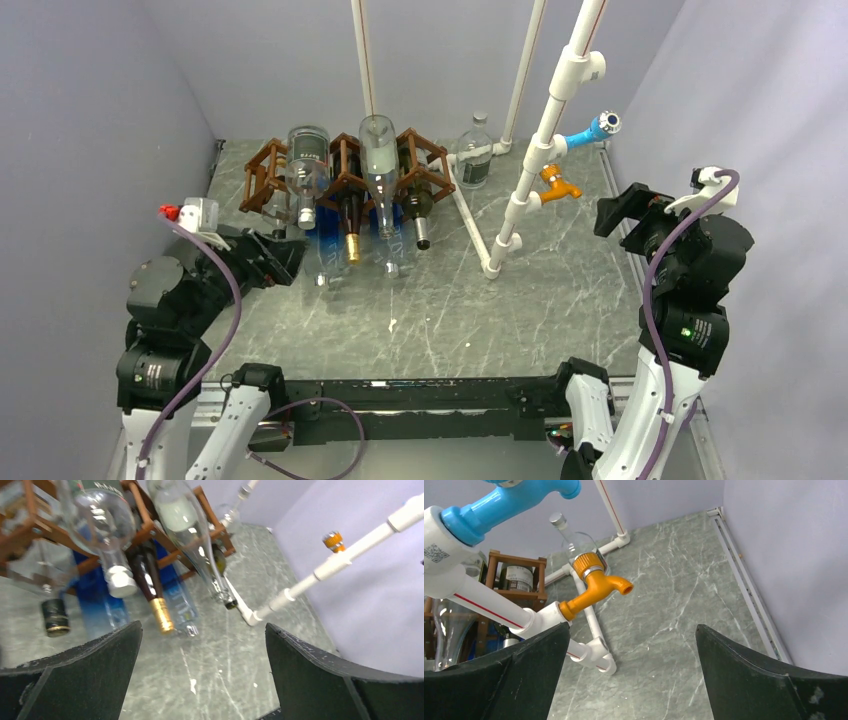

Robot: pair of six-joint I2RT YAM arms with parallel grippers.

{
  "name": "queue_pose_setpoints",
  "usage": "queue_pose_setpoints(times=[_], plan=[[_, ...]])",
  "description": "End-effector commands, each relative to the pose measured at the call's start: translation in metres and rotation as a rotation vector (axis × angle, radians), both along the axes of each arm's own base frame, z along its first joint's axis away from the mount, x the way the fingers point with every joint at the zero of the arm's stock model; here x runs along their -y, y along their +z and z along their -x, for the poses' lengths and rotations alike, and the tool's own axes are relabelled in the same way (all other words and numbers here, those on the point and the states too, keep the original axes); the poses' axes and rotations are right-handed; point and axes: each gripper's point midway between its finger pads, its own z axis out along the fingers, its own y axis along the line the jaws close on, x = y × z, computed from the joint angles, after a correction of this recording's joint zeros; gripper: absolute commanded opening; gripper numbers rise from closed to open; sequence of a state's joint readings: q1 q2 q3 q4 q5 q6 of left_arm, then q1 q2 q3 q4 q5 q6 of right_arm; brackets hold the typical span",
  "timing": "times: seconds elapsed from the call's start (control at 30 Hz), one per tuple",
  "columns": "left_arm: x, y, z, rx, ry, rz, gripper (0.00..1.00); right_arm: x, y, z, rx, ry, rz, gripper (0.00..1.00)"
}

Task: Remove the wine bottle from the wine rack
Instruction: Pick up the wine bottle from the wine rack.

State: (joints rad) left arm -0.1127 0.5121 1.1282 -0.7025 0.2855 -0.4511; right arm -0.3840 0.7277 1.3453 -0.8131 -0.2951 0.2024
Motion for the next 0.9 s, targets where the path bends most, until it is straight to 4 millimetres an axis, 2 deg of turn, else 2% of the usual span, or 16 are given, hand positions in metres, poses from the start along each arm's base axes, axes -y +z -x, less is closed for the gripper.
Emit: queue_pose_setpoints(times=[0.0, 0.1, 0.23, 0.33, 0.43, 0.63, 0.87], plan=[[0.031, 0.007, 0.009, 0.007, -0.165, 0.143, 0.99, 0.002, 0.004, 0.0, 0.005, -0.011, 0.009, 1.0], [0.038, 0.0, 0.011, -0.022, -0.204, 0.189, 0.99, -0.005, 0.002, -0.001, 0.003, 0.039, 0.025, 1.0], [0.032, -0.01, 0.012, -0.049, -0.162, 0.16, 0.99, -0.02, 0.007, 0.001, 0.019, 0.133, 0.04, 1.0], [0.03, -0.017, 0.012, -0.087, -0.155, 0.133, 0.99, -0.034, 0.007, 0.003, 0.024, 0.236, 0.084, 1.0], [0.029, -0.025, 0.01, -0.131, -0.156, 0.106, 0.99, -0.057, 0.004, 0.011, 0.035, 0.422, 0.191, 1.0], [0.035, -0.036, 0.009, -0.216, -0.209, 0.051, 0.99, -0.1, -0.02, 0.045, 0.035, 0.792, 0.35, 1.0], [0.03, -0.059, 0.005, -0.332, -0.157, -0.062, 0.99, -0.113, -0.046, 0.056, 0.023, 0.928, 0.364, 1.0]])
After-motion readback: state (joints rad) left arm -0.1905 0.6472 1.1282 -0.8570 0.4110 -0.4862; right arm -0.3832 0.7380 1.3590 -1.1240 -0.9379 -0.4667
